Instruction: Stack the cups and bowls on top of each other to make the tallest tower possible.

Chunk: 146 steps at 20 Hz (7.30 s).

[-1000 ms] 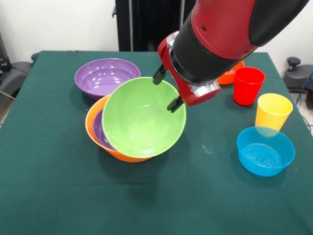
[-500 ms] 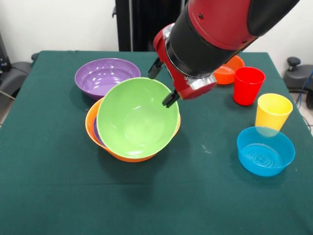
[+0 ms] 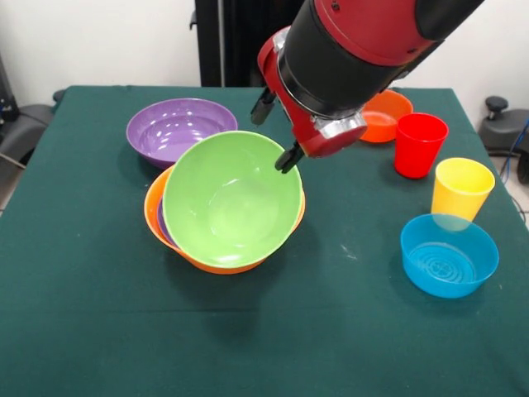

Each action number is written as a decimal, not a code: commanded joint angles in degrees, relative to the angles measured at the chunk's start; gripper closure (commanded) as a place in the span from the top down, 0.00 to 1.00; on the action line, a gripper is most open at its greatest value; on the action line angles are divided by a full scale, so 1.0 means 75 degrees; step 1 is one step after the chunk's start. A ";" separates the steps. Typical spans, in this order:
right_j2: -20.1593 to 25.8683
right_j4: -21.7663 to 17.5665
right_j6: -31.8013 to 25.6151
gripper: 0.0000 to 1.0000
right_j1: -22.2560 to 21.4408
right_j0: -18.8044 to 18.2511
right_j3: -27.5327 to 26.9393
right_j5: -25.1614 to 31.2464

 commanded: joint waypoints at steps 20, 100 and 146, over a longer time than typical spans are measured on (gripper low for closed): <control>0.1834 -0.0248 -0.0335 1.00 -0.0066 -0.0018 0.1258 -0.1748; 0.2073 -0.0982 -0.0386 0.00 0.0379 0.0139 0.1284 -0.1985; 0.2267 -0.0866 -0.0602 0.00 -0.1247 0.0299 0.3473 -0.2284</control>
